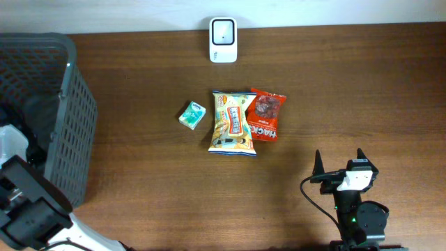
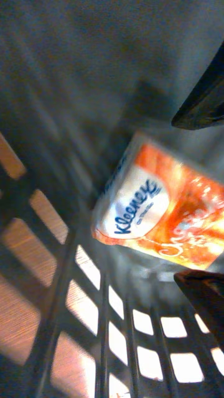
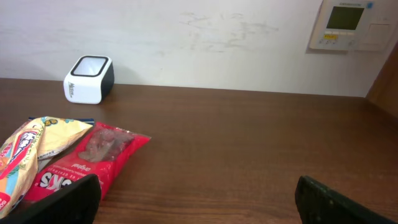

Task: Scan the item barcode
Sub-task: 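Reach the left gripper into the basket and grasp the orange tissue pack, then place the orange tissue pack beside the green pack with the left gripper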

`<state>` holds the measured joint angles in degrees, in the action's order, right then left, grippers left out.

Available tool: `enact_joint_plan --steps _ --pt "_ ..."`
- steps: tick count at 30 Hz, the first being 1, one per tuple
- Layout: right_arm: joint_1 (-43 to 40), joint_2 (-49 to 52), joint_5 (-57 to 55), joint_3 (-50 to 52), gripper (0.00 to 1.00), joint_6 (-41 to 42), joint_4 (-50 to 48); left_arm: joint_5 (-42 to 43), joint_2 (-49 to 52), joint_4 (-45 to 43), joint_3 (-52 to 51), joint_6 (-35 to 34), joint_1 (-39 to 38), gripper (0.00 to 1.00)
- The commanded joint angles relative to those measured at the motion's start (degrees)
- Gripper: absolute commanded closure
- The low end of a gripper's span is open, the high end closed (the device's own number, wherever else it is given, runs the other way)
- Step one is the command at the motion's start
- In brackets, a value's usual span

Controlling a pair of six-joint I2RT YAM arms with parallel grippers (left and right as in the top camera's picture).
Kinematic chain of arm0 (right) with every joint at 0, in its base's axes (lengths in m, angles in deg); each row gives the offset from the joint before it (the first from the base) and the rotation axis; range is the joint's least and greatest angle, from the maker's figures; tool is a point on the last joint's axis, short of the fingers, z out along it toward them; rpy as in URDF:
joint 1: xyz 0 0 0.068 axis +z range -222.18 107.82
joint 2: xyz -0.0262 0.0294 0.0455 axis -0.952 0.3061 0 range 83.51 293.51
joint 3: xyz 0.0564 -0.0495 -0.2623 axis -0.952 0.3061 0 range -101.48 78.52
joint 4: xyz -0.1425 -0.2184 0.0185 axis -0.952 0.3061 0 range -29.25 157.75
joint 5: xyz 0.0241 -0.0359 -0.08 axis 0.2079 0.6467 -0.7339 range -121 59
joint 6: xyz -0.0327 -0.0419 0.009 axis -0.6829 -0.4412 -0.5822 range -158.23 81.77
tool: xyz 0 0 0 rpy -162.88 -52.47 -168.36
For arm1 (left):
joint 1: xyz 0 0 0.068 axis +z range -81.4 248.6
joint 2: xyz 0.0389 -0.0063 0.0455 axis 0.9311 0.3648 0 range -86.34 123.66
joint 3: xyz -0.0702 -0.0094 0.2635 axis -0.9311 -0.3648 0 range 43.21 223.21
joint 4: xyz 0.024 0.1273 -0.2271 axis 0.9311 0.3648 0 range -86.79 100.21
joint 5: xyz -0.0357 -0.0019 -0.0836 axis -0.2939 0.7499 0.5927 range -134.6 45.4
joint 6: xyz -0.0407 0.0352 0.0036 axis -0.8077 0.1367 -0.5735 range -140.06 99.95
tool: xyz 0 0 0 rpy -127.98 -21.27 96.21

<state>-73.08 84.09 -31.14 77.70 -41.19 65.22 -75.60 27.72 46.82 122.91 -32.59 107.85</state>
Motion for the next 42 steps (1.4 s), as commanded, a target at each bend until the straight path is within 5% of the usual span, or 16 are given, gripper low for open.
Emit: enact_joint_plan --steps 1,2,5,9,13,20,29,33,38,42 --pt "0.5 -0.4 -0.5 0.5 0.02 0.4 0.1 2.3 2.6 -0.3 -0.8 2.2 1.9 0.31" --pt "0.5 -0.4 -0.5 0.5 0.02 0.4 0.0 2.9 3.1 -0.4 -0.8 2.2 2.3 0.36" --pt "0.5 -0.4 -0.5 0.5 0.02 0.4 0.0 2.9 3.3 -0.6 -0.8 2.2 2.7 0.8" --pt "0.5 -0.4 -0.5 0.5 0.02 0.4 0.0 2.9 3.0 -0.5 -0.7 2.2 2.4 1.0" --pt "0.5 -0.4 -0.5 0.5 0.02 0.4 0.0 5.2 -1.8 1.0 2.1 2.1 1.0 1.0" --pt "0.5 -0.4 -0.5 0.5 0.01 0.4 0.0 20.8 -19.3 2.4 11.6 1.7 -4.4 1.0" --pt "0.5 -0.4 -0.5 0.5 0.01 0.4 0.0 52.5 -38.7 1.1 13.2 0.9 -21.1 1.0" --pt "0.5 -0.4 -0.5 0.5 0.02 0.4 0.1 51.1 -37.7 4.5 12.8 -1.3 -34.6 1.0" --pt "0.5 -0.4 -0.5 0.5 0.02 0.4 0.0 38.2 -30.8 7.0 10.0 -1.3 -50.5 1.0" --pt "0.5 -0.4 -0.5 0.5 0.02 0.4 0.1 32.3 -23.0 6.9 9.2 -1.3 -57.1 1.0"
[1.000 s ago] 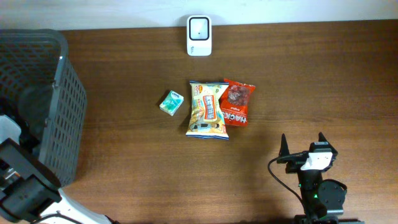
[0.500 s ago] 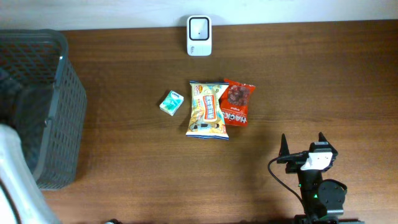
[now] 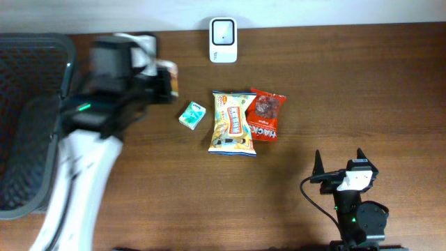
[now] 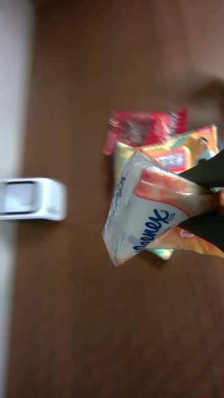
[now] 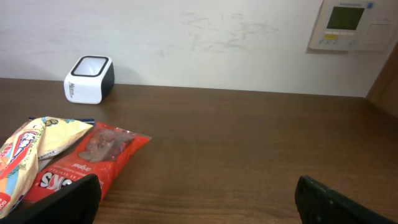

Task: Scan the item barcode
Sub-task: 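Place the orange tissue pack beside the green pack with the left gripper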

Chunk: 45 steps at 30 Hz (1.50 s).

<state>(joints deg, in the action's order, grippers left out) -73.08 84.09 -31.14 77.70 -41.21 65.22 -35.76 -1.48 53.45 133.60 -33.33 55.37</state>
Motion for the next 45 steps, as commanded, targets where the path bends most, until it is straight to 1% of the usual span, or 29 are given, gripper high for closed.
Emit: enact_joint_plan --steps 1,3,8,12,13,15,17,19,21,22,23,24,27,29,32,35,37,38,39,45 --pt "0.5 -0.4 -0.5 0.5 0.02 0.5 0.0 -9.3 8.1 0.3 -1.4 -0.6 -5.7 1.0" --pt "0.5 -0.4 -0.5 0.5 0.02 0.5 0.1 -14.3 14.2 0.0 -1.4 -0.6 -7.8 1.0" --pt "0.5 -0.4 -0.5 0.5 0.02 0.5 0.1 -14.7 24.6 -2.3 -1.4 -0.8 -9.6 1.0" --pt "0.5 -0.4 -0.5 0.5 0.02 0.5 0.0 -14.4 29.7 -3.1 -1.4 -4.8 -9.8 1.0" --pt "0.5 -0.4 -0.5 0.5 0.02 0.5 0.0 -14.2 30.2 -3.0 -1.4 -4.8 -9.8 0.98" --pt "0.5 -0.4 -0.5 0.5 0.02 0.5 0.1 -14.2 30.5 -3.1 -1.4 -4.8 -9.8 0.81" --pt "0.5 -0.4 -0.5 0.5 0.02 0.5 0.1 -13.9 30.3 -3.1 -1.2 -4.8 -9.8 0.81" --pt "0.5 -0.4 -0.5 0.5 0.02 0.5 0.1 -11.2 30.1 -2.4 -0.1 -4.7 -9.7 0.79" --pt "0.5 -0.4 -0.5 0.5 0.02 0.5 0.0 -9.9 29.4 -1.0 1.8 -4.7 -9.7 0.71" --pt "0.5 -0.4 -0.5 0.5 0.02 0.5 0.1 -9.9 28.9 -0.4 2.8 -4.7 -9.7 0.61" --pt "0.5 -0.4 -0.5 0.5 0.02 0.5 0.1 -9.9 28.4 0.2 3.9 -4.7 -9.6 0.44" --pt "0.5 -0.4 -0.5 0.5 0.02 0.5 0.0 -10.1 27.8 1.4 5.5 -4.7 -9.4 0.37" --pt "0.5 -0.4 -0.5 0.5 0.02 0.5 0.1 -10.3 25.9 4.6 10.0 -4.7 -8.9 0.25" --pt "0.5 -0.4 -0.5 0.5 0.02 0.5 0.1 -10.3 24.2 7.2 13.5 -4.7 -8.0 0.23" --pt "0.5 -0.4 -0.5 0.5 0.02 0.5 0.1 -10.3 20.3 12.0 19.6 -4.7 -5.5 0.18" --pt "0.5 -0.4 -0.5 0.5 0.02 0.5 0.1 -10.3 15.3 15.1 23.2 -4.7 -2.2 0.18" --pt "0.5 -0.4 -0.5 0.5 0.01 0.5 0.1 -10.3 11.2 15.5 23.9 -4.7 0.3 0.18" --pt "0.5 -0.4 -0.5 0.5 0.01 0.5 0.1 -10.3 9.3 15.5 23.9 -4.7 1.4 0.05" --pt "0.5 -0.4 -0.5 0.5 0.01 0.5 0.1 -10.3 6.0 15.8 23.9 -4.7 3.4 0.01" --pt "0.5 -0.4 -0.5 0.5 0.02 0.5 0.0 -10.5 -2.7 23.3 23.9 -4.7 10.0 0.01"
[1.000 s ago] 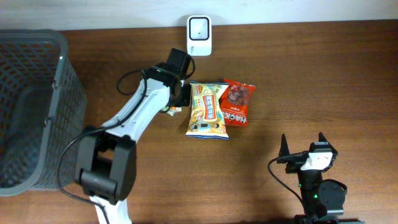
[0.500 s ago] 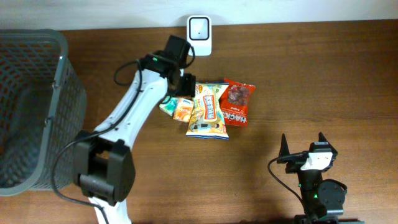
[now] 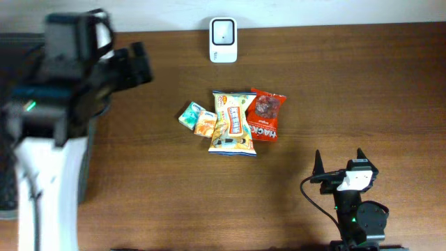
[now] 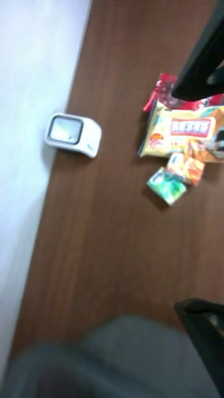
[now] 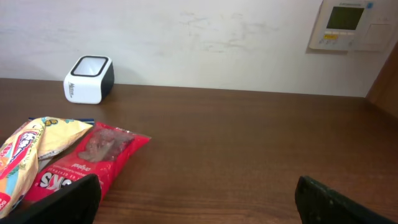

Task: Scan the item barcode

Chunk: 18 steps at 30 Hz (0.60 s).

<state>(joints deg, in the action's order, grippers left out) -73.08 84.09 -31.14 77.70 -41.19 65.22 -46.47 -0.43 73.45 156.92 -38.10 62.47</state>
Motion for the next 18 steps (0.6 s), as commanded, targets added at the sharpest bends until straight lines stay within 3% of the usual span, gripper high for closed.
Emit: enact_joint_plan --steps 1,10,18 --pt "0.5 -0.4 -0.5 0.5 0.01 0.4 0.0 0.2 -4.5 4.6 0.5 0.1 3.3 0.01" --pt "0.5 -0.4 -0.5 0.5 0.02 0.4 0.1 0.8 -5.7 19.8 0.5 0.0 3.6 0.01" --pt "0.5 -0.4 -0.5 0.5 0.02 0.4 0.1 1.1 -5.7 22.0 0.5 0.0 3.6 0.01"
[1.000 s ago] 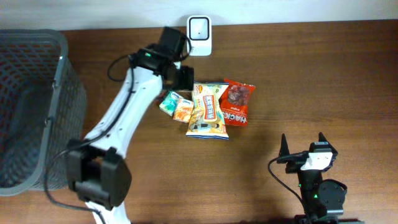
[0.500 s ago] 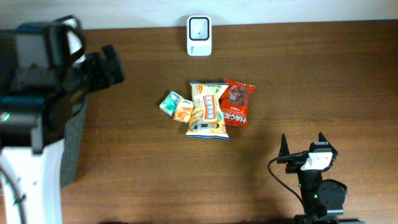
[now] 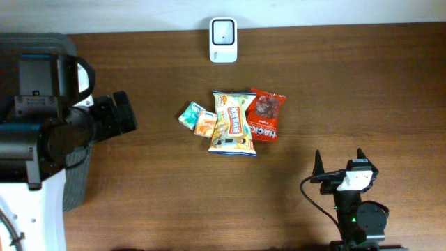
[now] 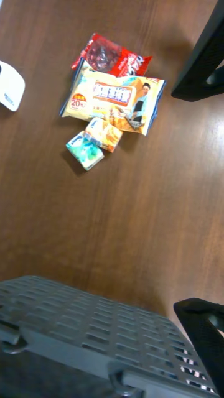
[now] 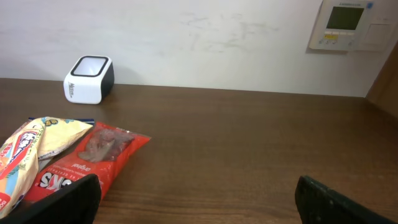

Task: Scan the item barcode

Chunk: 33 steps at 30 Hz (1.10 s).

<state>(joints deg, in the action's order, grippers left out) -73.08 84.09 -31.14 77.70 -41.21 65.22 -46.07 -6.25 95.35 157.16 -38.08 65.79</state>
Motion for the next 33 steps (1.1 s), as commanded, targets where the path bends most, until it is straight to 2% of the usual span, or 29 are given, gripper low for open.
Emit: enact_joint_plan --steps 1,11,13,14,18,19,23,25,28,31,33 --pt "0.5 -0.4 -0.5 0.5 0.01 0.5 0.0 0.7 0.1 0.1 0.3 0.0 0.3 0.01" --pt "0.5 -0.4 -0.5 0.5 0.02 0.0 0.0 0.6 0.1 0.3 0.3 0.0 0.3 0.01" --pt "0.5 -0.4 2.3 0.5 0.02 2.1 -2.1 0.6 0.1 0.3 0.3 0.0 0.3 0.01" --pt "0.5 -0.4 5.9 0.5 0.02 4.7 -4.0 0.6 0.1 0.3 0.3 0.0 0.3 0.01" --pt "0.5 -0.4 39.8 0.5 0.02 31.4 -20.0 0.6 0.1 0.3 0.3 0.0 0.3 0.01" --pt "0.5 -0.4 42.4 0.5 0.02 33.7 -22.1 0.7 0.1 0.3 0.3 0.0 0.3 0.01" --pt "0.5 -0.4 39.7 0.5 0.02 43.6 -34.9 0.6 0.1 0.3 0.3 0.0 0.3 0.01" --pt "0.5 -0.4 38.0 0.2 0.02 43.9 -44.1 0.6 0.1 0.3 0.3 0.0 0.3 0.01" --pt "0.5 0.2 30.5 -3.6 0.02 43.6 -46.6 0.6 0.1 0.3 0.3 0.0 0.3 0.01" --pt "0.5 4.5 31.3 -14.0 0.02 33.6 -38.6 0.6 0.1 0.3 0.3 0.0 0.3 0.01" --pt "0.5 10.2 33.0 -23.8 0.02 22.8 -22.8 0.6 0.1 0.3 0.3 0.0 0.3 0.01"
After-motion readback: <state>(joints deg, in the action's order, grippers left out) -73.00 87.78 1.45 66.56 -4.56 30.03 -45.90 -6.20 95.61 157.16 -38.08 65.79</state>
